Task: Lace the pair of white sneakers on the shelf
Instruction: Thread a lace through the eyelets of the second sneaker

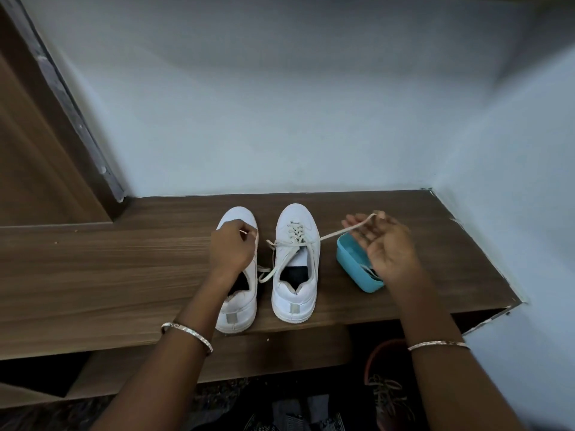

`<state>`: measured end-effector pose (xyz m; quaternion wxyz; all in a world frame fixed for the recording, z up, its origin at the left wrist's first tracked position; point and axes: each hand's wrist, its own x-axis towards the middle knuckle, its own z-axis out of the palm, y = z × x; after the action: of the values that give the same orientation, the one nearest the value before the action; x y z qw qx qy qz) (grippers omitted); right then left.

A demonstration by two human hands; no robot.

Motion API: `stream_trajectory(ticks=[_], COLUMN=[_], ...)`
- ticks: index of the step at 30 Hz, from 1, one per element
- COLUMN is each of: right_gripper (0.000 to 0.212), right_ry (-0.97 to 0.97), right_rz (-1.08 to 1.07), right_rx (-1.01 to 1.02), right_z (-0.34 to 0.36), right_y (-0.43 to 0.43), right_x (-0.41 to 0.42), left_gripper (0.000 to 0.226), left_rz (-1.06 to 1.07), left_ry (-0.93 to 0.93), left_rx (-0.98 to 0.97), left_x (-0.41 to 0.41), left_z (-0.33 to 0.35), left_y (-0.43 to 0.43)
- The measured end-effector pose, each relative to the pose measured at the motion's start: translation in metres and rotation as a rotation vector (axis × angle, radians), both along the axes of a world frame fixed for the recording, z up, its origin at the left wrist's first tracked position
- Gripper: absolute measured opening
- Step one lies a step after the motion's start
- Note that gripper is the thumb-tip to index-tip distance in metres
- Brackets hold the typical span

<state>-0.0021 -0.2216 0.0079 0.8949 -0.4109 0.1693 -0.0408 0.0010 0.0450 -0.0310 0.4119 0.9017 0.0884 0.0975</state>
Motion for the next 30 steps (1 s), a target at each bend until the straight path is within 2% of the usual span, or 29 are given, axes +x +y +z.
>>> stream_trajectory(ticks=[2,4,7,9,13,15,16,18,20,23,27,30], right_gripper=[0.021,0.018,0.008,0.005,0.026,0.039,0.038,0.020,0.031,0.027,0.030,0.033], right_ry=[0.053,0.083,0.069,0.038,-0.106,-0.081,-0.054,-0.047,-0.068,-0.097,-0.133,-0.127], right_rz=[-0.055,-0.097,-0.081,0.023,0.390,0.578,0.643,0.693,0.637,0.533,0.263,0.185], right_rx=[-0.077,-0.254,-0.688,-1.027,-1.601,-1.726,-1.714,-1.674,-1.605,-1.465,-1.109,-0.637], right_z=[0.006,0.010,0.013,0.014,0.001,-0.010,-0.014,-0.022,-0.027,-0.029,-0.023,-0.008], right_y=[-0.016,-0.031,-0.041,-0.033,0.002,0.019,0.027,0.036,0.033,0.023,0.016,0.007], right_x=[0.003,0.005,0.001,-0.005,-0.007,-0.005,-0.004,-0.004,-0.003,-0.006,-0.014,-0.015], left_gripper=[0.014,0.015,0.011,0.014,0.035,0.037,0.036,0.038,0.041,0.045,0.052,0.068], left_rz=[-0.019,-0.037,-0.095,-0.110,-0.085,-0.086,-0.091,-0.088,-0.065,-0.027,-0.020,-0.025], left_ry=[0.006,0.019,0.118,0.234,0.381,0.394,0.399,0.399,0.358,0.270,0.301,0.307], left_rx=[0.005,0.033,0.086,0.125,0.135,0.124,0.102,0.076,0.099,0.116,0.099,0.093], left_x=[-0.003,-0.004,-0.002,-0.002,-0.007,-0.009,-0.011,-0.013,-0.015,-0.019,-0.021,-0.022], left_z=[0.001,0.003,0.007,0.008,0.004,0.000,-0.001,-0.004,-0.004,-0.002,-0.004,-0.004], left_y=[0.001,-0.002,-0.011,-0.017,-0.026,-0.031,-0.033,-0.036,-0.038,-0.040,-0.038,-0.038])
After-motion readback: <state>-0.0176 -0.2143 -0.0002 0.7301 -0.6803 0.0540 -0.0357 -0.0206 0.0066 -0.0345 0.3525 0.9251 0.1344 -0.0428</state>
